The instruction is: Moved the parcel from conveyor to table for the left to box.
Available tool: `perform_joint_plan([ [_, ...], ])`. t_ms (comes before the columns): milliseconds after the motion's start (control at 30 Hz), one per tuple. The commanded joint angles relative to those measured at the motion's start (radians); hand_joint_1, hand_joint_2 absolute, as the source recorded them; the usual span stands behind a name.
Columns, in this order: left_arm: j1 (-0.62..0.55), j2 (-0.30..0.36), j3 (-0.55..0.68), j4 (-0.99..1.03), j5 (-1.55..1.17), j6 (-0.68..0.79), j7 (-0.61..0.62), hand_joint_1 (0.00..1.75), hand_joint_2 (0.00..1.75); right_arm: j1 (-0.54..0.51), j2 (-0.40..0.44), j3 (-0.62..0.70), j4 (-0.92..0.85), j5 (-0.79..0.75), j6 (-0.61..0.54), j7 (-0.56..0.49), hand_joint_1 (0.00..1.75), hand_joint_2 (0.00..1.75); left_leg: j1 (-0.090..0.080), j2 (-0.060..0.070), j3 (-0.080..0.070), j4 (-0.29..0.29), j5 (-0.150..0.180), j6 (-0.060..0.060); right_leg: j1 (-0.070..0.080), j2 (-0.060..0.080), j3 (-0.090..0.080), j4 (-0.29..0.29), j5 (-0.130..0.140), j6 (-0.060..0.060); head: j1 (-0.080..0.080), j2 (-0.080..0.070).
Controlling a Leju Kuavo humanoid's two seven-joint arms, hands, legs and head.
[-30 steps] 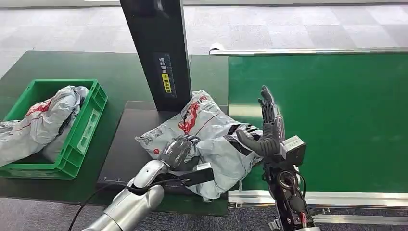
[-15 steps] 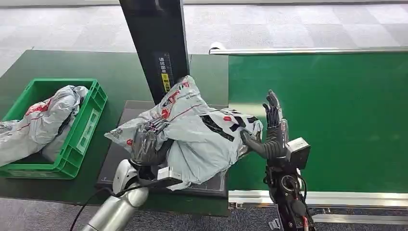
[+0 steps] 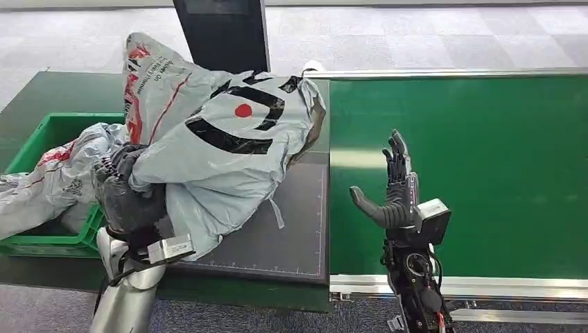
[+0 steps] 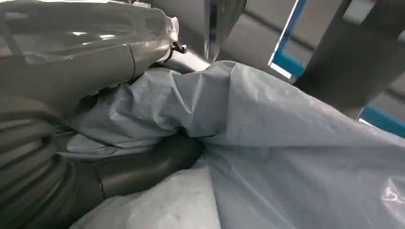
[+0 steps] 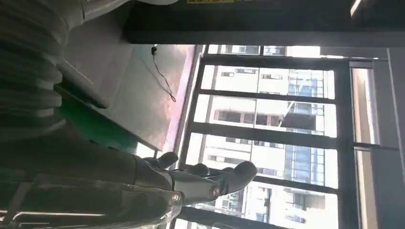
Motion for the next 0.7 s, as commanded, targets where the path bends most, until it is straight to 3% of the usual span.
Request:
perform_joint_plan([
  [33,-0.061,-0.010,0.250,-0.070,-0.162,0.005,-0.002,1.75,1.75,-0.020,-0.006,-0.004,0.065,0.001,-0.004,-0.006,0.00,1.75,0.000,0.001,0.001,0.000,0.000,0.000,0.000,0.002,0.000,0.000,0.001,0.000,0.000,0.000],
  [133,-0.189,-0.006,0.470,0.125,-0.280,0.005,-0.002,1.75,1.75,0.000,-0.010,-0.007,0.042,0.003,-0.008,-0.006,0.00,1.75,0.000,0.000,0.001,0.000,0.000,0.000,0.000,0.001,0.000,0.000,0.000,0.000,0.000,0.000],
  [200,-0.283,0.053,0.591,0.271,-0.365,0.005,0.057,1.75,1.75,0.016,-0.011,-0.013,0.030,0.003,-0.011,-0.007,0.00,1.75,0.000,-0.001,0.002,-0.001,0.001,0.000,0.000,0.000,0.001,-0.001,0.001,0.000,0.000,0.000],
  [267,-0.327,0.108,0.606,0.344,-0.325,0.005,0.031,1.75,1.75,0.025,-0.012,-0.015,0.025,0.002,-0.010,-0.007,0.00,1.75,-0.001,-0.001,0.003,-0.002,0.002,-0.001,-0.001,-0.001,0.002,0.000,0.001,-0.001,0.001,0.000],
  [333,-0.327,0.108,0.606,0.344,-0.325,0.005,0.031,1.75,1.75,0.025,-0.012,-0.015,0.025,0.002,-0.010,-0.007,0.00,1.75,0.000,0.001,0.003,-0.001,0.001,-0.001,0.000,0.001,0.001,0.000,0.001,0.000,0.000,0.000],
  [367,-0.350,0.099,0.660,0.360,-0.419,0.005,0.093,1.75,1.75,0.028,-0.009,-0.019,0.022,0.006,-0.015,-0.004,0.00,1.75,0.000,0.003,0.004,-0.002,0.001,-0.001,0.000,0.002,0.001,-0.001,0.002,-0.001,0.000,0.000],
  [400,-0.391,0.154,0.656,0.461,-0.491,0.005,0.239,1.75,1.75,0.035,-0.004,-0.025,0.016,0.012,-0.023,0.001,0.00,1.75,0.000,0.003,0.003,-0.001,0.001,-0.001,0.001,0.003,0.001,0.000,0.001,-0.001,0.000,0.000],
  [500,-0.506,0.319,0.630,0.768,-0.523,0.005,0.510,1.75,1.75,0.054,-0.003,-0.030,-0.032,0.033,-0.028,0.019,0.00,1.75,0.000,-0.001,0.002,-0.001,0.002,-0.001,0.001,-0.001,0.001,0.001,0.000,-0.001,0.001,0.000],
  [600,-0.541,0.424,0.633,0.956,-0.545,0.005,0.643,1.75,1.75,0.067,-0.012,-0.037,-0.059,0.046,-0.014,0.042,0.00,1.75,0.000,0.003,0.002,-0.001,0.002,-0.001,0.001,0.004,-0.001,0.001,0.001,-0.002,0.000,0.000],
  [700,-0.540,0.460,0.618,1.054,-0.578,0.005,0.715,1.75,1.75,0.072,-0.015,-0.040,-0.053,0.052,-0.004,0.043,0.00,1.75,-0.001,0.005,0.004,-0.003,0.002,-0.001,0.000,0.004,0.000,0.000,0.001,-0.002,0.000,0.000],
])
